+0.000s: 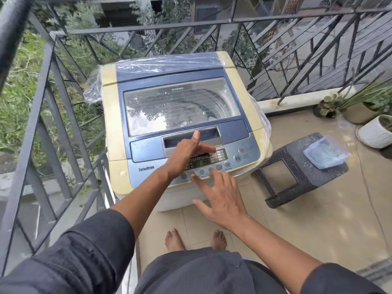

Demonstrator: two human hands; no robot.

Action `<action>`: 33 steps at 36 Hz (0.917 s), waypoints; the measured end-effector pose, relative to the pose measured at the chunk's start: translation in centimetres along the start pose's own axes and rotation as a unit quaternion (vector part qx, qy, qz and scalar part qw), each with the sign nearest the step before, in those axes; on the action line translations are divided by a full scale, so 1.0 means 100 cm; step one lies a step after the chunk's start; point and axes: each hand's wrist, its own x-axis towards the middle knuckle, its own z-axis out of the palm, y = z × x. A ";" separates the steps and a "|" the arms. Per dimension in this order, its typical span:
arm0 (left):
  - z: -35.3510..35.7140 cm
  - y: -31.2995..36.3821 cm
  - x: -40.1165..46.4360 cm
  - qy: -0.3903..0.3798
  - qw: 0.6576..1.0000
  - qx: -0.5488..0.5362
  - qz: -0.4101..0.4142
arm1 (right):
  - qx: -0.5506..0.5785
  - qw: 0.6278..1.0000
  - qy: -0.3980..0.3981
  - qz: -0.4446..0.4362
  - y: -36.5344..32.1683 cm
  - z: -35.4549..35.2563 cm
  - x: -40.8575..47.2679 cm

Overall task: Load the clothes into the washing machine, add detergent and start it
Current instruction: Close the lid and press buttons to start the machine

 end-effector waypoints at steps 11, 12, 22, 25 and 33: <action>-0.014 0.006 0.011 -0.069 0.996 -0.026 -0.057 | 0.048 0.999 -0.004 0.019 -0.006 0.004 0.003; -0.015 0.006 0.011 -0.074 0.995 -0.025 -0.057 | 0.052 0.998 -0.007 0.021 -0.006 0.005 0.003; -0.020 0.007 0.012 -0.090 0.994 -0.022 -0.055 | 0.083 0.996 0.004 0.033 -0.006 0.011 0.002; -0.020 0.006 0.012 -0.092 0.994 -0.022 -0.056 | 0.089 0.995 0.010 0.036 -0.006 0.013 0.002; -0.020 0.005 0.012 -0.089 0.994 -0.023 -0.057 | 0.106 0.993 0.013 0.050 -0.007 0.017 0.001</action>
